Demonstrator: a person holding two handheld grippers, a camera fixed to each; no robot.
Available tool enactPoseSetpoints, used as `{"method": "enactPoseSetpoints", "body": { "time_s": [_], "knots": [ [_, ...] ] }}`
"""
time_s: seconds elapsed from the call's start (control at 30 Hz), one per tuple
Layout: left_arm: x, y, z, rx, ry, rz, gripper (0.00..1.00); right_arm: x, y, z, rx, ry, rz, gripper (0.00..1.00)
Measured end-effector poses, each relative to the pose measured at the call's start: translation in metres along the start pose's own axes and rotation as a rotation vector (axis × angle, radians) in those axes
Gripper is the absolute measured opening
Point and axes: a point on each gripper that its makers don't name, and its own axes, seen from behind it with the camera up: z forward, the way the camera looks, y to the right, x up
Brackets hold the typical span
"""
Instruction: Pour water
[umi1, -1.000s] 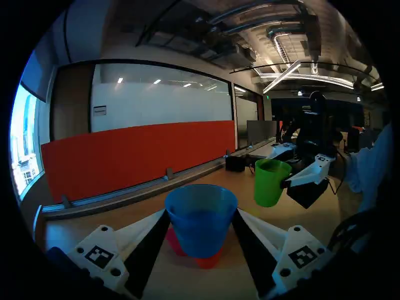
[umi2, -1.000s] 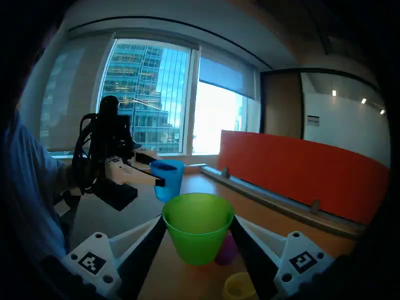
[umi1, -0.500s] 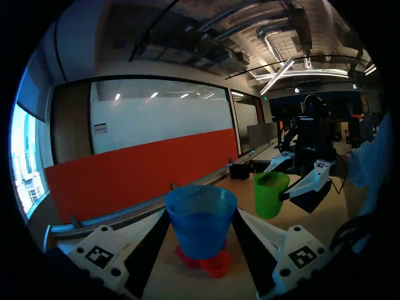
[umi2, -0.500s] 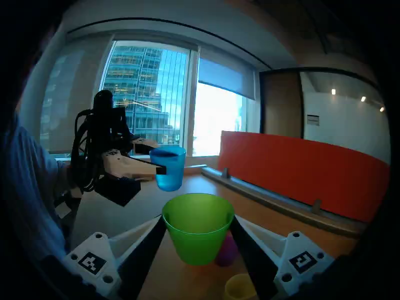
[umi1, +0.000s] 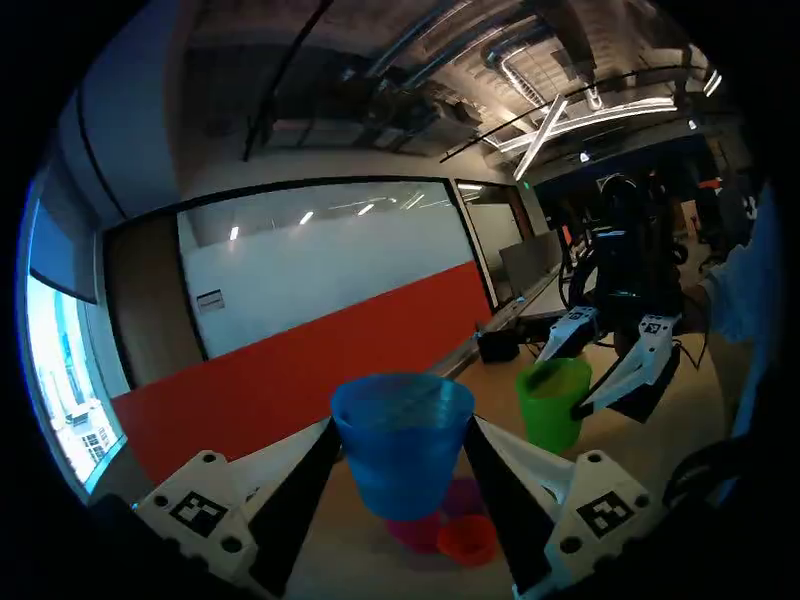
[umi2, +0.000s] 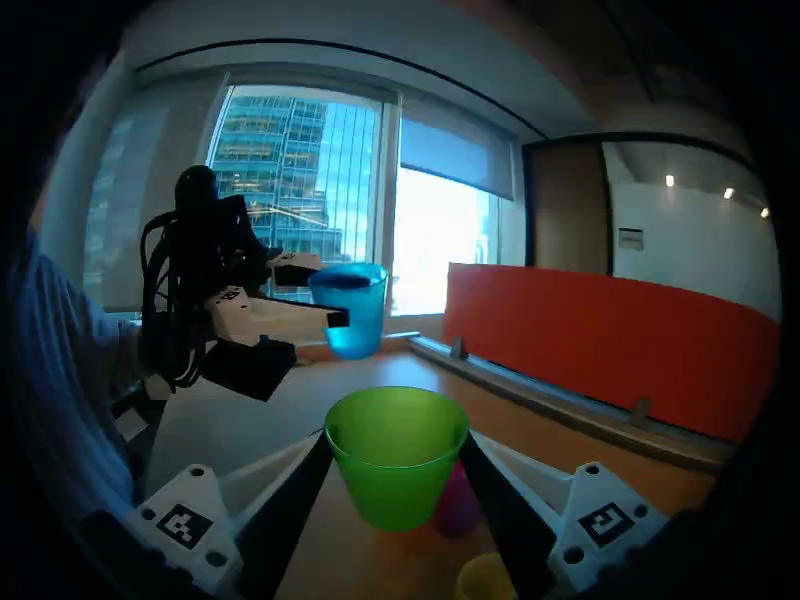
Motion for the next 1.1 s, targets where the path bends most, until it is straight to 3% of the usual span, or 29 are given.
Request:
{"method": "enactPoseSetpoints", "body": {
  "time_s": [0.67, 1.1],
  "knots": [
    [0.037, -0.001, 0.007, 0.051, 0.012, 0.266, 0.85, -0.007, -0.011, 0.017, 0.038, -0.008, -0.005, 0.91],
    [0.057, 0.008, 0.008, 0.06, 0.014, 0.447, 0.85, -0.01, -0.02, 0.025, 0.064, -0.012, -0.004, 0.91]
  ]
}}
